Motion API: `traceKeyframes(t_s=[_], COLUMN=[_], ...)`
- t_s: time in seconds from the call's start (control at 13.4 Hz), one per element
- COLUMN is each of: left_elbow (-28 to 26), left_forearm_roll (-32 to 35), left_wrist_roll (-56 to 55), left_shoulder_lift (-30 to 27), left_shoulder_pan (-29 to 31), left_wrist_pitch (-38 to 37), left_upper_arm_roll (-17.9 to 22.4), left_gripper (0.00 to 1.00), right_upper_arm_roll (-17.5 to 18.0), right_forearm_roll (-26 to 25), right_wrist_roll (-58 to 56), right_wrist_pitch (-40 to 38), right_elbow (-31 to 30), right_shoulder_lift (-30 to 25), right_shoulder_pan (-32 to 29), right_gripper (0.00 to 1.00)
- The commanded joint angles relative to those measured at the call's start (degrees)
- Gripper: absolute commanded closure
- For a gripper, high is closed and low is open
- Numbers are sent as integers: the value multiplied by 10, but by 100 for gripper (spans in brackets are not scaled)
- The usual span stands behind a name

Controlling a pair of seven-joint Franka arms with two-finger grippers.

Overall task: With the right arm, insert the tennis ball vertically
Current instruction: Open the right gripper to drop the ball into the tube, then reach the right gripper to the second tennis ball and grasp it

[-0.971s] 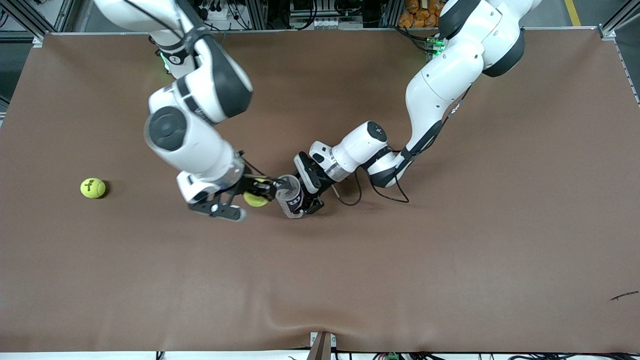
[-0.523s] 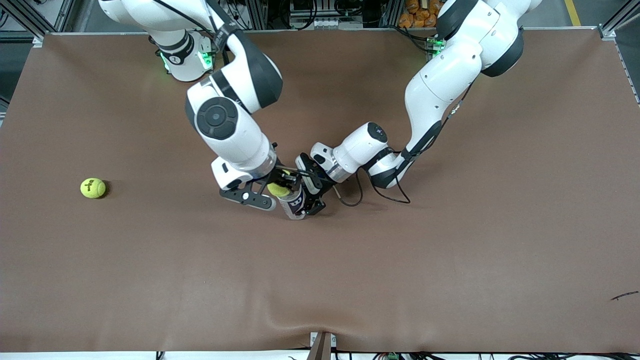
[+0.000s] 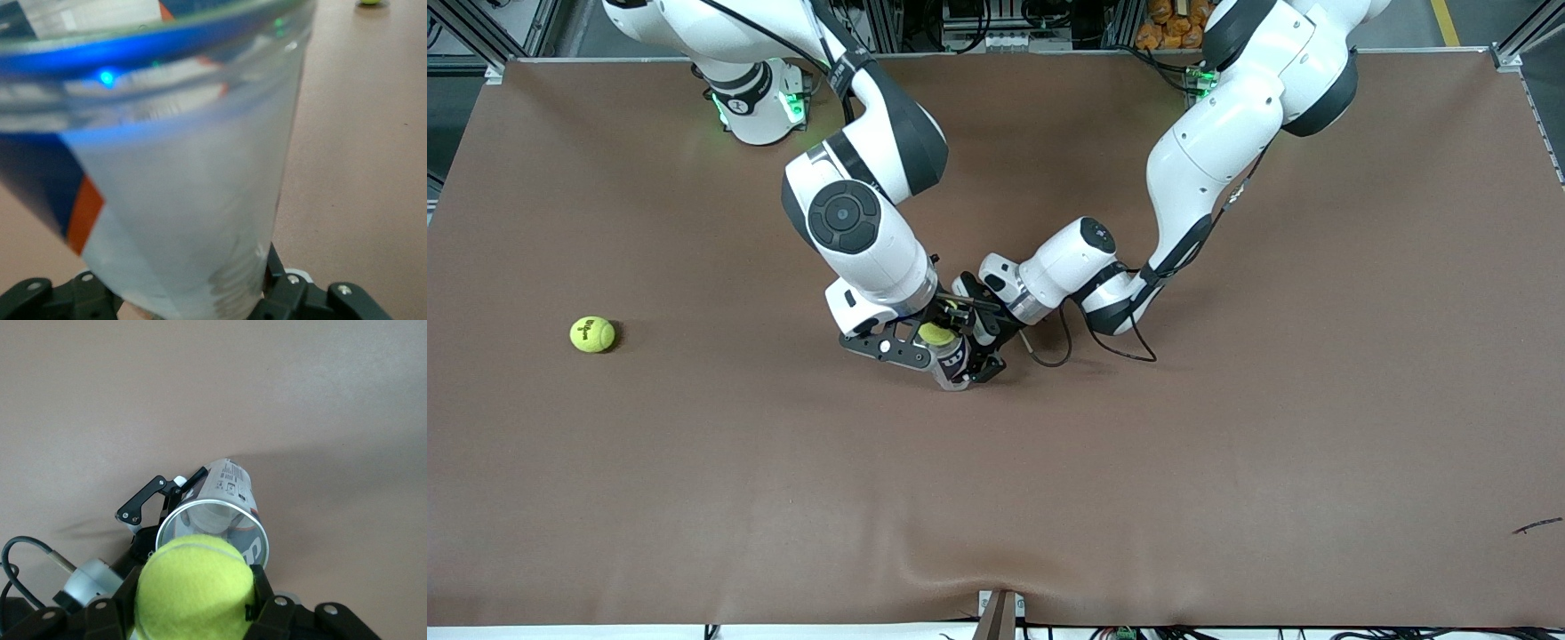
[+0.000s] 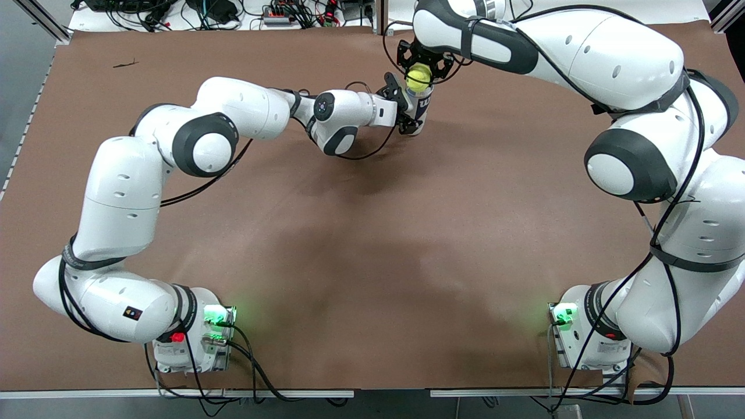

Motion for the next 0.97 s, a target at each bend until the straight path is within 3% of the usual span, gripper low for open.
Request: traceKeyframes(t_s=[0.0, 0.3, 0.6, 0.9], left_elbow=[15, 15, 14, 14], left_forearm_roll=[-8, -7, -7, -7], left_wrist_roll=[-1, -1, -1, -1], left_shoulder_lift=[12, 12, 11, 11], left_shoulder_pan=[-9, -9, -8, -8], left_wrist_pitch=[5, 5, 5, 6], left_upper_arm_roll=[9, 10, 10, 10], left_gripper=[23, 23, 23, 23], right_upper_arm_roll=[-3, -5, -11, -18], right_forearm_roll=[-10, -10, -16, -59], right_wrist_roll=[7, -11, -199, -285], right_wrist_pitch=[-7, -10, -88, -141], right_elbow=[16, 17, 10, -21], right_shoulder_lift=[5, 0, -9, -11], right_shoulder_pan=[-3, -27, -126, -233], right_gripper=[0, 0, 0, 0])
